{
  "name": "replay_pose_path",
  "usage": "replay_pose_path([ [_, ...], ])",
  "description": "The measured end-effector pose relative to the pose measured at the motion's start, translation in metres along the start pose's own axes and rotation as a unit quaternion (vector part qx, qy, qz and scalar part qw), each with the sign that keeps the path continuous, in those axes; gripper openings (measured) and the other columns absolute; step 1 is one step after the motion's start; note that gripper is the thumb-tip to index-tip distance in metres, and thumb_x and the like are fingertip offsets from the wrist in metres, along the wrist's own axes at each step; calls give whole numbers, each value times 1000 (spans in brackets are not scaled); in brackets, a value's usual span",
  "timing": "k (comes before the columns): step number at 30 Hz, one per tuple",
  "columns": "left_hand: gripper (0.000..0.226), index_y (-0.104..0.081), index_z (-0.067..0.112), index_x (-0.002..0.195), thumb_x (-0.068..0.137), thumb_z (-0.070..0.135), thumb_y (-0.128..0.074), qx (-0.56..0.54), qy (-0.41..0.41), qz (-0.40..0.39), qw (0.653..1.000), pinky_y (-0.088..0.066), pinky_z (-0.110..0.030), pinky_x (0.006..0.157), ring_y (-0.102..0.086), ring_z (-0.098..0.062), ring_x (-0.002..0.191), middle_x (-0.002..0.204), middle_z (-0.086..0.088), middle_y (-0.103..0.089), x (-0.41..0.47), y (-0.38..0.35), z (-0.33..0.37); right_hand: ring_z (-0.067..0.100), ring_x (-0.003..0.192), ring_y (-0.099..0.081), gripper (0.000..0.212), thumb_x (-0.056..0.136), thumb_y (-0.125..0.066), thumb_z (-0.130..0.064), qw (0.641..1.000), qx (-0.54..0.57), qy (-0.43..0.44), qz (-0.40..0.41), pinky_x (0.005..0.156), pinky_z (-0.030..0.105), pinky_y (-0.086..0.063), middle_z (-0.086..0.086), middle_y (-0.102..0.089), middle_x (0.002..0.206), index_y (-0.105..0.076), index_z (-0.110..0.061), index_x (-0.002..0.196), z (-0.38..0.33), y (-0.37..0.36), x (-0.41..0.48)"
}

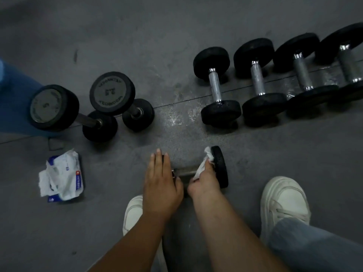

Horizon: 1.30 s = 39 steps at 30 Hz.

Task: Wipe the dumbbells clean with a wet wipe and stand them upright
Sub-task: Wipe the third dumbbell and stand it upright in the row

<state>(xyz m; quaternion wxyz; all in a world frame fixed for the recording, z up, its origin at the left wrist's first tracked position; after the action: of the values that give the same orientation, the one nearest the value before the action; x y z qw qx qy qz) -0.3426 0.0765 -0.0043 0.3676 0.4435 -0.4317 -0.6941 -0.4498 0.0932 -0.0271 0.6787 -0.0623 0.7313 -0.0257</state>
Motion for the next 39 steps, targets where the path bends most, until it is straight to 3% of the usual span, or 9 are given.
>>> replay_pose_path([
  [4, 87, -7, 17, 158, 84, 44, -46, -14, -54, -100, 993, -5, -31, 119, 11, -19, 151, 165, -2, 11, 15, 15, -9, 17, 112, -58, 33, 86, -68, -34, 997, -48, 56, -20, 87, 28, -43, -2, -60, 126, -66, -21, 117, -1, 8, -8],
  [7, 106, 5, 18, 157, 83, 43, -66, 59, -129, -208, 968, -9, -33, 121, 11, -22, 152, 164, -4, 18, 41, 36, -18, 6, 78, -53, 7, 88, -66, -28, 996, -64, 55, 14, 67, 20, -40, -9, -57, 87, -61, -24, 84, -6, 0, -1],
  [11, 113, 12, 14, 156, 82, 41, -68, 137, -224, -266, 927, -9, -29, 120, 14, -22, 151, 162, -9, 22, 51, 57, -32, 15, 125, -51, 25, 99, -49, -25, 999, -22, 26, 2, 101, 26, -43, -1, -57, 131, -59, -17, 121, -12, -9, -6],
  [13, 113, 12, 13, 156, 80, 38, -69, 114, -240, -255, 930, -10, -30, 121, 15, -20, 151, 162, -9, 21, 42, 57, -39, 29, 140, -36, 53, 101, -44, -29, 999, -6, 18, -48, 110, 36, -36, 15, -32, 155, -33, -6, 148, -8, -3, -3],
  [15, 114, 11, 13, 156, 78, 36, -69, 57, -220, -218, 949, -8, -30, 123, 17, -18, 150, 162, -9, 21, 33, 50, -41, 32, 140, -35, 71, 93, -52, -40, 996, -62, 44, -47, 112, 38, -33, 18, -31, 155, -28, -7, 150, -3, -5, 0],
  [22, 125, 12, 13, 156, 72, 50, -74, 55, -183, -116, 975, -3, -36, 124, 11, -26, 151, 162, -12, 20, 55, 19, -39, 19, 141, -35, 33, 98, -42, -50, 994, -99, 40, -14, 116, 37, -27, -2, -39, 152, -54, -29, 121, -10, -31, 13],
  [30, 120, -23, 3, 153, 54, 52, -71, 55, -215, -89, 971, -24, -44, 116, -13, -34, 150, 162, -22, -12, -12, 12, -49, 21, 139, -38, 66, 95, -50, -51, 998, -55, 26, 24, 111, 35, -32, 5, -36, 154, -35, -15, 148, 4, -6, 8],
  [33, 117, -12, 6, 156, 63, 50, -67, 83, -248, -93, 961, -14, -42, 120, 0, -31, 152, 164, -18, 1, -24, 12, -57, 19, 145, -28, 70, 97, -39, -56, 998, -62, 13, 23, 118, 32, -21, 5, -27, 159, -28, -13, 151, 9, -5, 13],
  [39, 116, 17, 12, 154, 78, 47, -64, 88, -230, -144, 959, 4, -35, 123, 32, -21, 145, 156, -8, 35, -14, 25, -42, 26, 135, -45, 58, 94, -57, -42, 997, -12, 54, -47, 102, 29, -44, 13, -43, 149, -40, -15, 142, 4, 20, 16],
])
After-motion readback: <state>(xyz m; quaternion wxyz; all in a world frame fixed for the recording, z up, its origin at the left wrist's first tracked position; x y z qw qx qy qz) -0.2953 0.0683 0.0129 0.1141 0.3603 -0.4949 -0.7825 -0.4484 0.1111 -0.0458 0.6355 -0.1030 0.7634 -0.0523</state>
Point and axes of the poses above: each hand's wrist, its own x-axis towards the middle knuckle, its own y-axis out of the back of the hand, z = x × y, the point moved 2 cm from there along x, towards the middle knuckle
